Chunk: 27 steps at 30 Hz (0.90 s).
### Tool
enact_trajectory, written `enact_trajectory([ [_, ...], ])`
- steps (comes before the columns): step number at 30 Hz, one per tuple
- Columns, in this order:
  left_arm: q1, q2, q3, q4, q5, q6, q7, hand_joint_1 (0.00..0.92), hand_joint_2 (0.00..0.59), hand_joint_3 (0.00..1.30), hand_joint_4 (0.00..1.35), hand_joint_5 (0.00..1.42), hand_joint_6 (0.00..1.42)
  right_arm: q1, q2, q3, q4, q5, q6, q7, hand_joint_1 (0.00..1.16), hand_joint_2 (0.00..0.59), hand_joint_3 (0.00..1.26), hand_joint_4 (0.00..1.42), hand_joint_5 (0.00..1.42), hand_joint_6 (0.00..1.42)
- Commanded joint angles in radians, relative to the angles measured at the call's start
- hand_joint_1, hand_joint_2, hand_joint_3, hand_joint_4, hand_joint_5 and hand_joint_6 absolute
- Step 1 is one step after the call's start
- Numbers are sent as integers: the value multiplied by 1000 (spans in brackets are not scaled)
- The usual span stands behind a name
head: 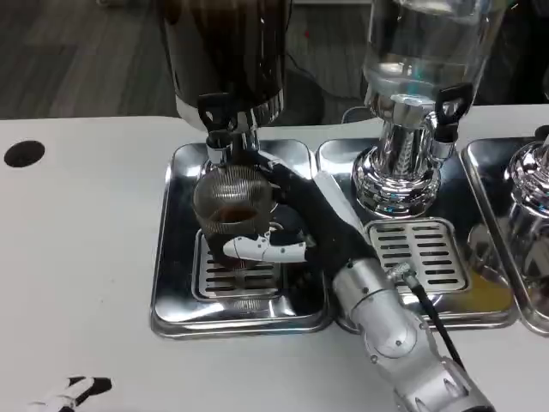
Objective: Grasp the cup under the faucet to collect the drink, then remove the cup.
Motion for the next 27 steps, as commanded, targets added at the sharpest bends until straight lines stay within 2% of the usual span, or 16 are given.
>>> enact_trajectory([
  [1, 25, 1, 21, -8, -12, -15, -6, 0, 53, 268, 187, 269, 417, 13, 4, 6, -4, -1, -15, -7, 878, 68, 249, 243, 272, 158],
  [6, 37, -4, 29, -13, -17, -25, -7, 0, 54, 268, 187, 270, 417, 26, 2, 9, -18, -7, -17, -14, 878, 68, 304, 278, 301, 189],
  [20, 42, -14, 36, -4, -18, -33, -11, 0, 62, 278, 198, 284, 422, 50, -4, 9, -39, -6, -13, -10, 862, 74, 323, 291, 301, 179],
  [27, 40, -16, 30, -8, -15, -28, -15, 0, 64, 280, 198, 285, 425, 56, -8, 11, -43, -6, -11, -8, 840, 79, 285, 246, 265, 105],
])
